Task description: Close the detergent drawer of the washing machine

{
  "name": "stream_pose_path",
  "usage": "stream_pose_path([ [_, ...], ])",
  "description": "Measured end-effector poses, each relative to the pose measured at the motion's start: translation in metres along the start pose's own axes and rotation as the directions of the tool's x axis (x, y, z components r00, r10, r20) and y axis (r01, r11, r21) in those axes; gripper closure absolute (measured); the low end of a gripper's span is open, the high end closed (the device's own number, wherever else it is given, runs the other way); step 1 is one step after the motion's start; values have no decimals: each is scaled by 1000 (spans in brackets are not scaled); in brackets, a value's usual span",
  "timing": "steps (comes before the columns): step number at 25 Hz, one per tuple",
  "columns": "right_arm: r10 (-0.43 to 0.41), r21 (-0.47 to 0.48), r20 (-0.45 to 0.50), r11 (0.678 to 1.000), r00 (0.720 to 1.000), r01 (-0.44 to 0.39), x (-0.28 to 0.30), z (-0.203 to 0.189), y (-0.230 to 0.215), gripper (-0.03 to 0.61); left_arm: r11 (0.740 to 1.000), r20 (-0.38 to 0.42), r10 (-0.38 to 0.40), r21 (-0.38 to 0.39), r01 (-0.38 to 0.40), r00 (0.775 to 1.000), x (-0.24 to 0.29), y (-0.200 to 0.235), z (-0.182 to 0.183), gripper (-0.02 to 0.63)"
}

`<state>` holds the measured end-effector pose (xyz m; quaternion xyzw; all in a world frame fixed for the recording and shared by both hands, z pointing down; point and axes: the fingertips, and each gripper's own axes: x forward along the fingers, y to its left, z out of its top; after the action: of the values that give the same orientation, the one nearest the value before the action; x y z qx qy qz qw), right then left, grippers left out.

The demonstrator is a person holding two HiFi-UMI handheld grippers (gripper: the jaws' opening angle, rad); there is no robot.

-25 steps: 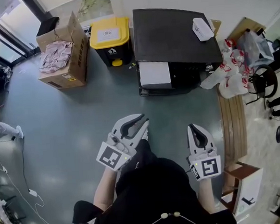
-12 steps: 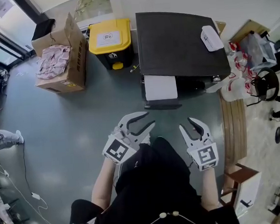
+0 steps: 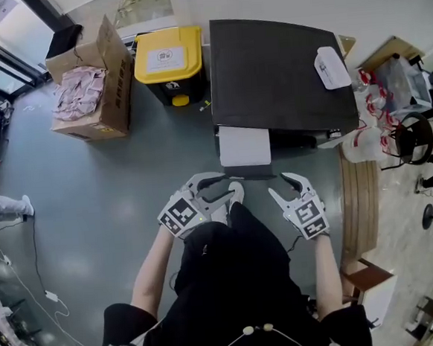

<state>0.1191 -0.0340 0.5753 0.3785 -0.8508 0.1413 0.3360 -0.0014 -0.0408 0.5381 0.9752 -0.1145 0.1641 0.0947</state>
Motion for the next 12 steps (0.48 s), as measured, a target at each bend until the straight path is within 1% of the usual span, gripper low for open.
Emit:
stream_pose_path([
  [3, 47, -50, -52, 997, 998, -50, 27, -13, -1, 382, 1000, -28, -18, 19, 19, 999, 19, 5, -12, 454],
  [6, 79, -100, -76, 991, 994, -87, 49, -19, -2, 394, 998, -30, -58, 4, 58, 998, 37, 8, -23, 454],
  [9, 125, -145, -114, 979, 986, -141, 68, -23, 0, 402, 996, -86, -88, 23, 91, 992, 55, 13, -41, 454],
  [12, 170, -197, -150, 960, 974, -197, 80, -27, 6, 408, 993, -146, -98, 48, 106, 984, 70, 19, -58, 454],
])
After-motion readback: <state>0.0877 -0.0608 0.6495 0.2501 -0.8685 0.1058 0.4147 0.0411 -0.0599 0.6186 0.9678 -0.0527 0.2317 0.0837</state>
